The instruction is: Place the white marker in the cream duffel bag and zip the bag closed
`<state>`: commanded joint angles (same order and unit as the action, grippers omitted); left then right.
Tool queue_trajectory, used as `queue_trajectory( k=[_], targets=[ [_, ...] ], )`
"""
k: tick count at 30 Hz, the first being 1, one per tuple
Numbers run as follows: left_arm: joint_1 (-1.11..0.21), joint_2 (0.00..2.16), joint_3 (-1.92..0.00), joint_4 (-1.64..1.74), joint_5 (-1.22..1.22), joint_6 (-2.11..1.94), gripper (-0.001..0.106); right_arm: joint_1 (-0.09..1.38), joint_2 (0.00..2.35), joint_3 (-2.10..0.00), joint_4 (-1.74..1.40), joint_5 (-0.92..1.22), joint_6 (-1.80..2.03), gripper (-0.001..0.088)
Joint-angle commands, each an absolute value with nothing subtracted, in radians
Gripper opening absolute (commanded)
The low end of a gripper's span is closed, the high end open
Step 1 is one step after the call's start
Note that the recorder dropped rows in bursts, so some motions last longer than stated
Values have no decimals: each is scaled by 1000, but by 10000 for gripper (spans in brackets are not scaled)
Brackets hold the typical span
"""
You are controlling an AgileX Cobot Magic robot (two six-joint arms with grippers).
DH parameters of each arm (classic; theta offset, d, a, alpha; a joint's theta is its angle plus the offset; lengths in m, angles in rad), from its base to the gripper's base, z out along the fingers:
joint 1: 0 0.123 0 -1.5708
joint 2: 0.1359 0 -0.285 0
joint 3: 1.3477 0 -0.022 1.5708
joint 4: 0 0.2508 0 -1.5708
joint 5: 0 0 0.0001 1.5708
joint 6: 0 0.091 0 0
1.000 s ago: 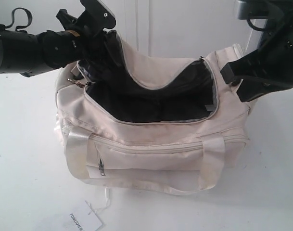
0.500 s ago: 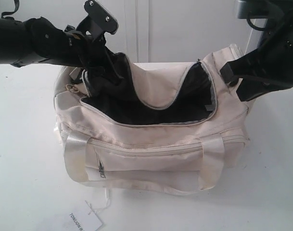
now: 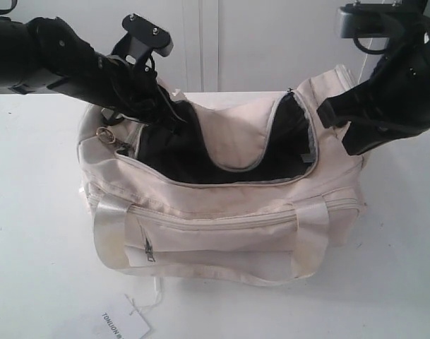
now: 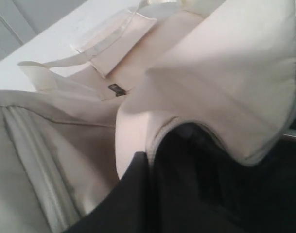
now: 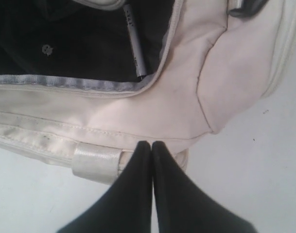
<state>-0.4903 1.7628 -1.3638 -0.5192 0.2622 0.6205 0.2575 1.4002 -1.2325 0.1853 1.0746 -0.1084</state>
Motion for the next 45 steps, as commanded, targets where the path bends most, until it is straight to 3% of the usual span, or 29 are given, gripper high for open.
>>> queue_trajectory(
  k=[16,30,33,37,39,45],
  targets=[
    [-490,1756,-1364,-633,476,621,0,257,1407,-1232,187,1073,-108,0],
    [-490,1756,-1364,-634,502,621,9,257,1407,-1232,189,1073,-112,0],
    [-490,1756,-1364,-634,502,621,134,257,1407,-1232,189,1073,-116,0],
    [-490,1756,-1364,-650,502,621,429,257,1407,-1232,189,1073,-116,0],
    [-490,1756,-1364,-662,502,621,517,257,1407,-1232,189,1073,-116,0],
    [-490,1751,-1364,-758,499,621,578,257,1407,-1232,189,1070,-116,0]
  ],
)
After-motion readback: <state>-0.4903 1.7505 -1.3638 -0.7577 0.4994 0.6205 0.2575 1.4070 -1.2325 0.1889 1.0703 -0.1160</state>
